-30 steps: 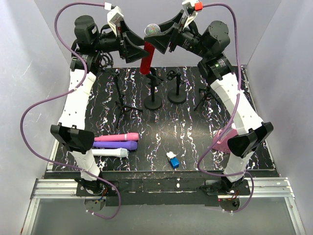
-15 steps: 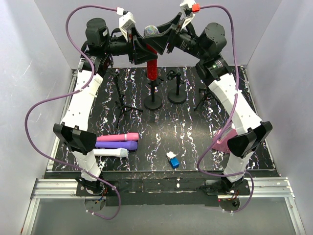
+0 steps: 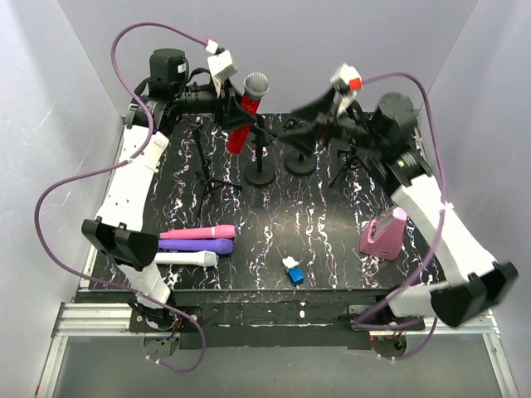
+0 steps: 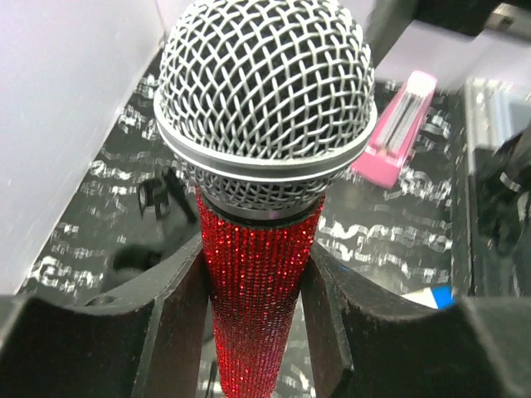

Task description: Remove the microphone from the stand

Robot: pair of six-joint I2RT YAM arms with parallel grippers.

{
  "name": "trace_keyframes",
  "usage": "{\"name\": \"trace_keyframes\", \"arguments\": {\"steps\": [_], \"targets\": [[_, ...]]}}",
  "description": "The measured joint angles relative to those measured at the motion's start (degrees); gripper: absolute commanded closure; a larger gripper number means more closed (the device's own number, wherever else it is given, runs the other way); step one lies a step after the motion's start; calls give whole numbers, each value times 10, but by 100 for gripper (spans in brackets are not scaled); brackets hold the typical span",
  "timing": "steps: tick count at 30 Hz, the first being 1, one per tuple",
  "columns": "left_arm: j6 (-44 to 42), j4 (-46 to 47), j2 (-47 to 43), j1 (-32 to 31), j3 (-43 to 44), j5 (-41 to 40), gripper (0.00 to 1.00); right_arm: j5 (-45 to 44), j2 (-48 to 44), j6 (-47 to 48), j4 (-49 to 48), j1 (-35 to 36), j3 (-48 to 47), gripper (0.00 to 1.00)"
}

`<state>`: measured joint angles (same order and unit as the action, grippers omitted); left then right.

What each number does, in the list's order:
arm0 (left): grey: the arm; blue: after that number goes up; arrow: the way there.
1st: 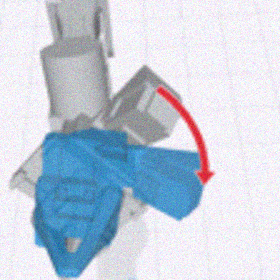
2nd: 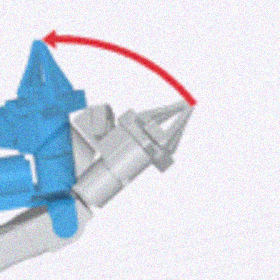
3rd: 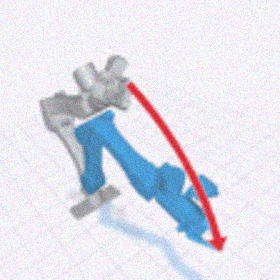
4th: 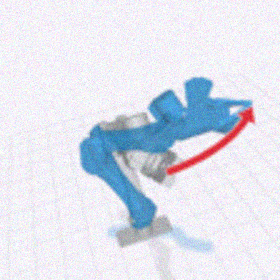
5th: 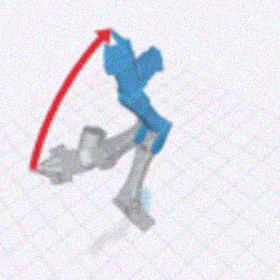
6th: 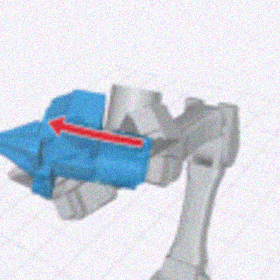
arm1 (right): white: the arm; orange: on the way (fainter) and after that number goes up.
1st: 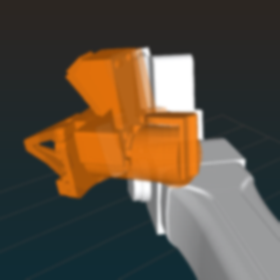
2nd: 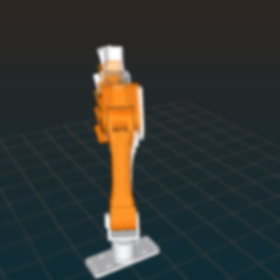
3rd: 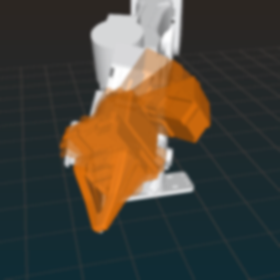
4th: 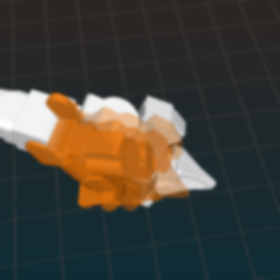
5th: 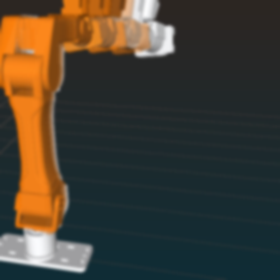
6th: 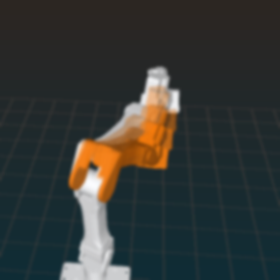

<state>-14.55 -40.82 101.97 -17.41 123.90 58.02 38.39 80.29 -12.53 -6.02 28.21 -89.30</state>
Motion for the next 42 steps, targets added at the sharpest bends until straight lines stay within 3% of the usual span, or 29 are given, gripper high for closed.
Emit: {"name": "trace_keyframes", "arguments": {"steps": [7,12,16,18,23,26,29,33,42], "targets": [[-326,-251,-76,3,-72,-79,91,-30,-207,118,94,-8,211,14],[-544,-316,-130,1,-239,-181,91,-68,-235,169,131,-9,276,15],[-639,-343,-156,0,-386,-271,89,-83,-225,192,159,-9,290,15],[-642,-332,-163,0,-451,-312,89,-85,-223,196,165,-9,290,15],[-629,-201,-174,-3,-583,-393,88,-82,-217,198,165,-9,290,15],[-618,-155,-153,-3,-595,-419,84,-78,-209,198,165,-9,290,15],[-609,-113,-129,-3,-598,-438,70,-77,-203,198,166,-9,290,15],[-602,-72,-114,-3,-624,-457,60,-76,-202,199,167,-9,290,15],[-586,-73,-102,-3,-631,-456,52,-76,-188,200,167,-9,279,15]]}}
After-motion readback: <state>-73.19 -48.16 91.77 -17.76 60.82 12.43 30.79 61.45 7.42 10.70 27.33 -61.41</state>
